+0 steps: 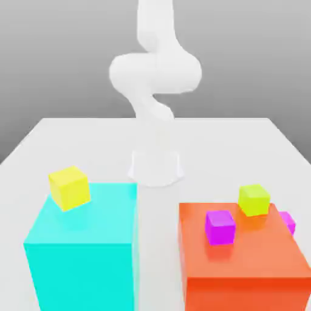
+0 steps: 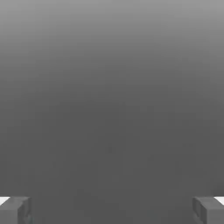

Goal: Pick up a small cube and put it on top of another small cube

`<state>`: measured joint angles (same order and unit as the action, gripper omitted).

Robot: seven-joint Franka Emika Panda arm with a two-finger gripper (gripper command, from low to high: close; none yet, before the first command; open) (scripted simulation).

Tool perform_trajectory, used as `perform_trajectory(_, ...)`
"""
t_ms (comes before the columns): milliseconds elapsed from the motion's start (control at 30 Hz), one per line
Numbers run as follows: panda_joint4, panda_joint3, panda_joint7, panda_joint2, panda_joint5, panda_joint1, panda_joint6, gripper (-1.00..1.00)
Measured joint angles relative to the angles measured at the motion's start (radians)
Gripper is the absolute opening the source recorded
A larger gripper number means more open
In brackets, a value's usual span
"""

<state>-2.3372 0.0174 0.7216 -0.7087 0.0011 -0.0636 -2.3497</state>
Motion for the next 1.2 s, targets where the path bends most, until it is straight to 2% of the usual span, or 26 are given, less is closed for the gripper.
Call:
perform_trajectory(500, -0.224, 0.162, -0.463, 0.548, -0.005, -0.339, -0.298, 0.00)
perform_trajectory(733, -0.325, 0.242, -0.617, 0.807, -0.089, -0.489, -0.435, 0.00)
perform_trajectory(933, -0.299, 0.134, -0.533, 1.026, -0.238, -0.582, -0.597, 0.00)
perform_trajectory(967, -0.294, 0.114, -0.523, 1.051, -0.251, -0.599, -0.617, -1.00)
perform_trajectory(1200, -0.294, 0.113, -0.523, 1.052, -0.251, -0.600, -0.616, -1.00)
